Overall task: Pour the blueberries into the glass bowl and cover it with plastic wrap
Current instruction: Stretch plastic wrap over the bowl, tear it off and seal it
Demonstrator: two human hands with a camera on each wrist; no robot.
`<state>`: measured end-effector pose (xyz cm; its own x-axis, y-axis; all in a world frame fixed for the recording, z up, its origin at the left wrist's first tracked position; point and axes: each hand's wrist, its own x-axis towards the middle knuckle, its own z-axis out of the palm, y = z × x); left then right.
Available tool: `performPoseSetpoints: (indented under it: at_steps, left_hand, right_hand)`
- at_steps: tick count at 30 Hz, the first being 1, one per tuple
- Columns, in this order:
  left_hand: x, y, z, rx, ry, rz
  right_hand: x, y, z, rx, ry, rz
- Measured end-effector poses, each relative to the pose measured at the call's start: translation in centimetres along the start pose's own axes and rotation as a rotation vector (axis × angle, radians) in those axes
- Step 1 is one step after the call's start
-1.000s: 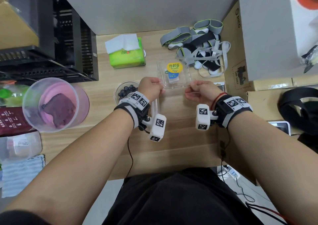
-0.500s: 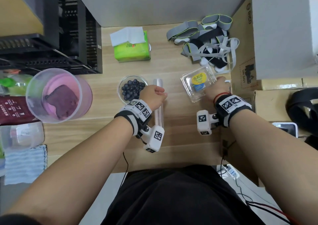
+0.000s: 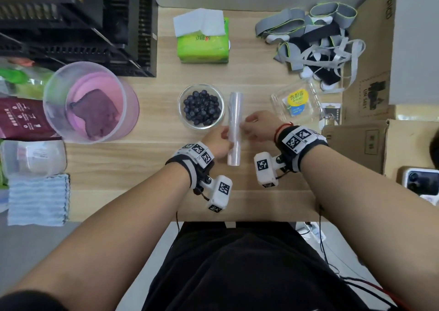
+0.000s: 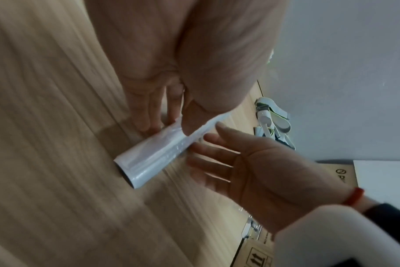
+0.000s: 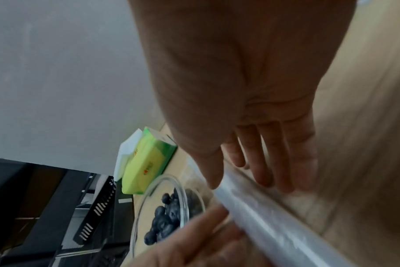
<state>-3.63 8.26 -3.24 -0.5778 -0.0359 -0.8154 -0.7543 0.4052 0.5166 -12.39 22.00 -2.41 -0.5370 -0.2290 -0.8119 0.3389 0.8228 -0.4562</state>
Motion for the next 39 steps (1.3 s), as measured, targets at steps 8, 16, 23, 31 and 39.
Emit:
performPoseSetpoints:
  at_steps: [8, 16, 23, 31, 39]
  left_hand:
    - [-1.8, 2.4, -1.0, -0.261, 0.002, 0.101]
    - [-4.0, 6.6, -5.8, -0.569, 0.332, 0.163]
    - [-4.8, 6.7, -8.6, -0.682, 0.522, 0.246]
    - [-5.5, 6.5, -9.7, -0.875, 0.357, 0.296]
    - [-6.4, 6.3, -11.2, -1.096, 0.289, 0.276]
  right_hand:
    - [-1.1, -0.2, -0.3, 0.015, -0.013, -0.058]
    - [-3.5, -5.1, -2.3, -0.154, 0.061, -0.298]
    - [-4.6, -7.3, -1.9, -0.158, 0.047, -0.385]
    - [-6.0, -8.0, -1.3, 0.112, -0.029, -0.439]
    - [-5.9, -8.2, -0.9, 0.402, -0.048, -0.361]
